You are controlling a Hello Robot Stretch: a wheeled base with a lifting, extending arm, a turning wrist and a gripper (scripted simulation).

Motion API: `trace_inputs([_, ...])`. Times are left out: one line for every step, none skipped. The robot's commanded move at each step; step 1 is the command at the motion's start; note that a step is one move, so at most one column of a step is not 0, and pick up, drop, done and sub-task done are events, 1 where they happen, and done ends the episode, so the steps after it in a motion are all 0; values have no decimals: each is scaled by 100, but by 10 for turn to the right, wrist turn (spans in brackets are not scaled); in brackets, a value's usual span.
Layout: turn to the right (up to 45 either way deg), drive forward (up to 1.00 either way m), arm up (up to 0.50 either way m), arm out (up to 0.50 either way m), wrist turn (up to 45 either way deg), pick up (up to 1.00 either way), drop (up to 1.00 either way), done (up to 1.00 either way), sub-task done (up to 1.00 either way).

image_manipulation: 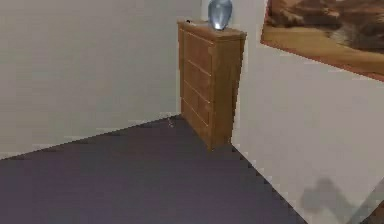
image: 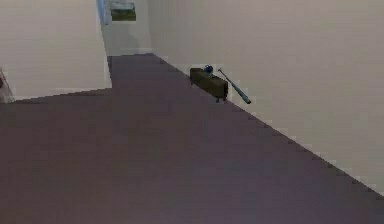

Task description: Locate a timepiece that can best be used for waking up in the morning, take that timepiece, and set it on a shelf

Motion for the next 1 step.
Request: trace_inputs([0, 100, 0, 0, 0, 0, 0, 0, 0])
